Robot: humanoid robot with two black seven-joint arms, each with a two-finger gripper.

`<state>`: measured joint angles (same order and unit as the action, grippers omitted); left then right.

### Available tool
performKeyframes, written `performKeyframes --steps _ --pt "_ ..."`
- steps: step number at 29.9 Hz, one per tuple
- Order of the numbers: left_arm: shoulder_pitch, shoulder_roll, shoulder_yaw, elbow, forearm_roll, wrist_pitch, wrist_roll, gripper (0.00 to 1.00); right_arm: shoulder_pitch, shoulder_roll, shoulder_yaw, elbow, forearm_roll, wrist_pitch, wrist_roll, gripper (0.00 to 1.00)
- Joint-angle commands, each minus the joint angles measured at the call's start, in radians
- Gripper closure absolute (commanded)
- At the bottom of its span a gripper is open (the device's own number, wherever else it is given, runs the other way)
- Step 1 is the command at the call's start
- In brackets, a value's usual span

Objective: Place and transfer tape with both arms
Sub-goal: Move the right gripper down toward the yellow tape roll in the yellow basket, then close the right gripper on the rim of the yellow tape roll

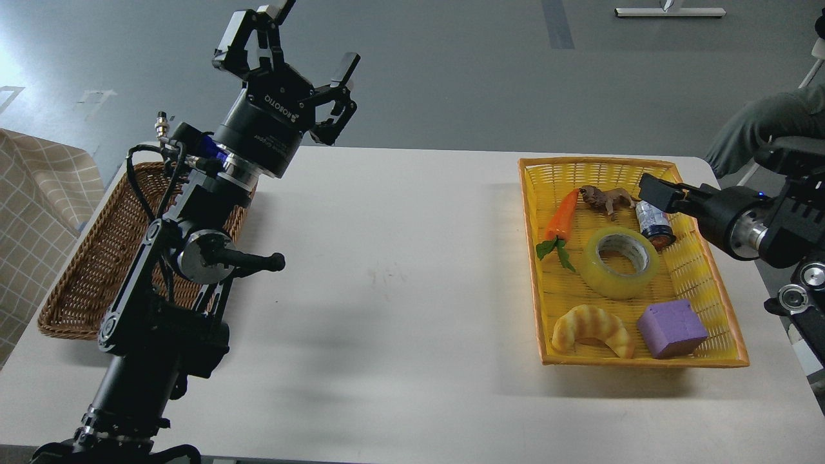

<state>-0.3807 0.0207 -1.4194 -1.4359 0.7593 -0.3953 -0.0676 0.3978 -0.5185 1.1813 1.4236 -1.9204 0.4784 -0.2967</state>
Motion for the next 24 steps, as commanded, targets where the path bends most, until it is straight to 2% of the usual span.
performKeyframes --steps 1,13,24 --pt "0.000 0.001 0.000 0.000 0.000 0.000 -0.001 0.02 -0.020 0.002 -0.002 -0.014 -0.002 0.000 -0.013 0.01" --pt "0.003 -0.004 0.010 0.000 0.000 0.000 -0.001 0.02 -0.053 0.034 -0.009 -0.092 -0.002 0.002 -0.016 0.02" --pt "0.003 -0.001 0.008 0.000 0.002 0.000 -0.001 0.02 -0.001 0.032 -0.132 -0.138 -0.005 -0.001 -0.002 0.06"
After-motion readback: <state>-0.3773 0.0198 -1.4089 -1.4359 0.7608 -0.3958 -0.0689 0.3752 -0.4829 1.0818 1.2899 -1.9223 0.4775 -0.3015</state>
